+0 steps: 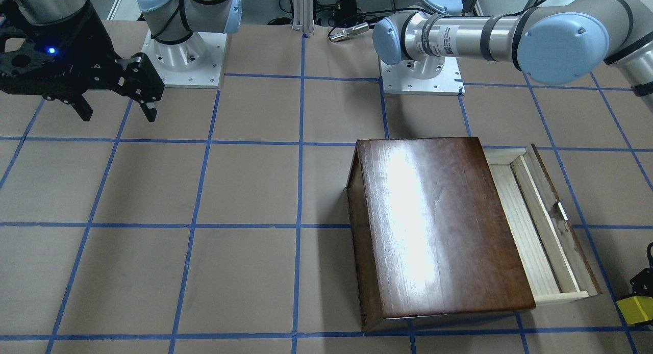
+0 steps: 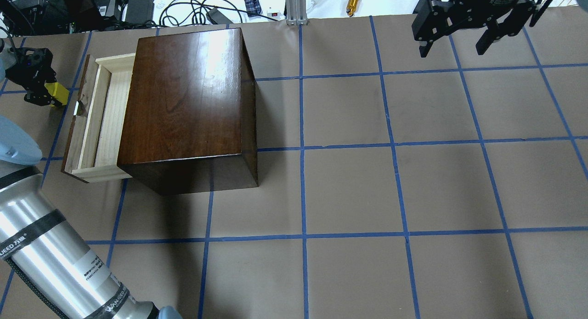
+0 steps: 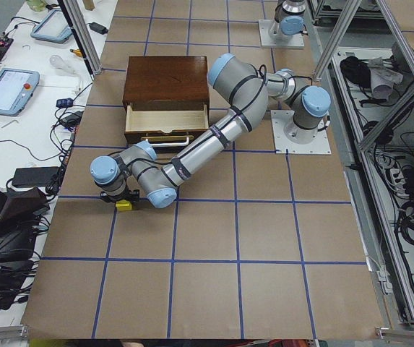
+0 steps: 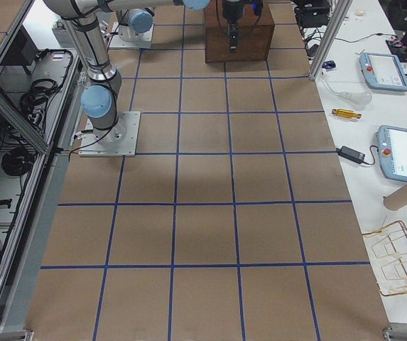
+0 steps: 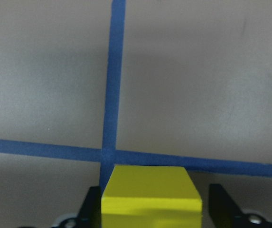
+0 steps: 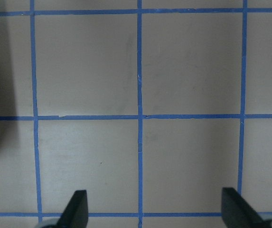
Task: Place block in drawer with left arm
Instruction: 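Lower the left gripper and grasp the yellow cube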
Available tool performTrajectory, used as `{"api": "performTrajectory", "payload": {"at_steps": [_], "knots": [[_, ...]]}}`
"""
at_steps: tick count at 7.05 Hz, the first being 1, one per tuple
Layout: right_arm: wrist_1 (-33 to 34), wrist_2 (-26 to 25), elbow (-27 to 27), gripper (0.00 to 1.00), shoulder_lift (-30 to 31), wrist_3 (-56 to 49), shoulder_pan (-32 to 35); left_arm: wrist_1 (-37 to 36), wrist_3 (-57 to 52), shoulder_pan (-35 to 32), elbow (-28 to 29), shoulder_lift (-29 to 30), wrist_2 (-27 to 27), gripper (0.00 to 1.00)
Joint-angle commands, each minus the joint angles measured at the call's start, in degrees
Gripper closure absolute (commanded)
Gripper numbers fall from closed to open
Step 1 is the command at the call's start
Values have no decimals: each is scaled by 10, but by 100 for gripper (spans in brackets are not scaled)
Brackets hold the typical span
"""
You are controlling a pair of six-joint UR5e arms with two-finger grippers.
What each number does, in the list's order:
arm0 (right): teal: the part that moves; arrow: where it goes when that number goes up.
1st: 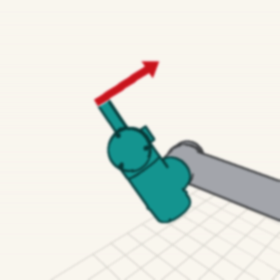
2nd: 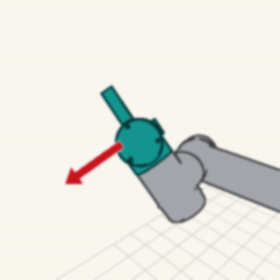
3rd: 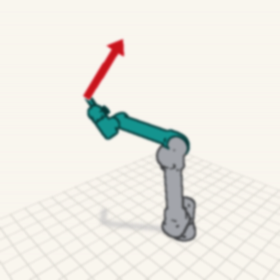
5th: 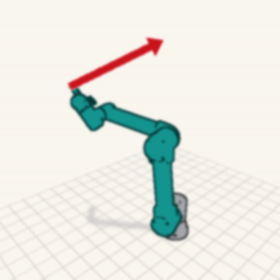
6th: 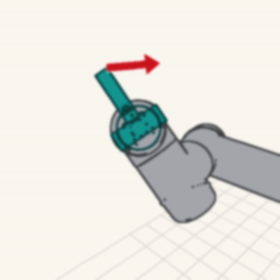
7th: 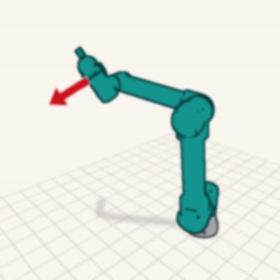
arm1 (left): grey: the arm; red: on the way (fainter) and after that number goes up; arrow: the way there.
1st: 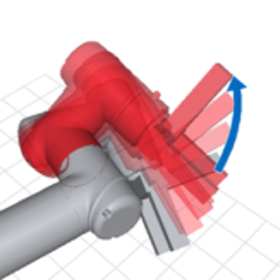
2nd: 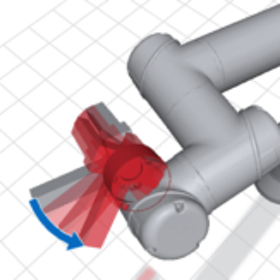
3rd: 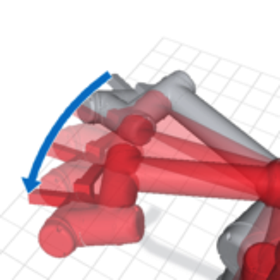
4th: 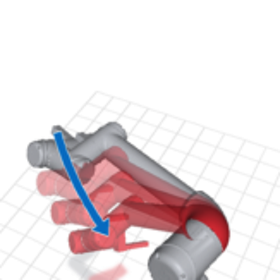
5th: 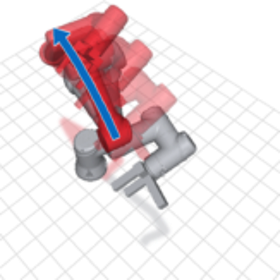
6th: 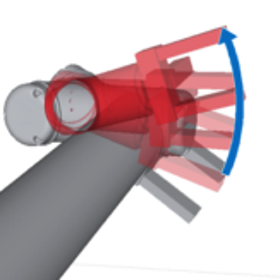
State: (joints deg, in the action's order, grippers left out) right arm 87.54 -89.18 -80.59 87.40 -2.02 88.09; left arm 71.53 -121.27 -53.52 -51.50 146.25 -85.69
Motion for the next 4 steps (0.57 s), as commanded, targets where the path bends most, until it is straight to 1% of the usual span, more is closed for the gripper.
{"api": "performTrajectory", "payload": {"at_steps": [1,2,3,4], "knots": [[0,0,0,0,0,0,1,-3,0,0,0,-1,0,90],[0,0,0,0,0,0,1,-3,0,0,0,-1,0,99],[0,1,0,0,0,0,1,-2,-1,0,0,-3,1,100],[0,0,0,0,0,0,1,9,3,-2,0,-17,7,100]]}}
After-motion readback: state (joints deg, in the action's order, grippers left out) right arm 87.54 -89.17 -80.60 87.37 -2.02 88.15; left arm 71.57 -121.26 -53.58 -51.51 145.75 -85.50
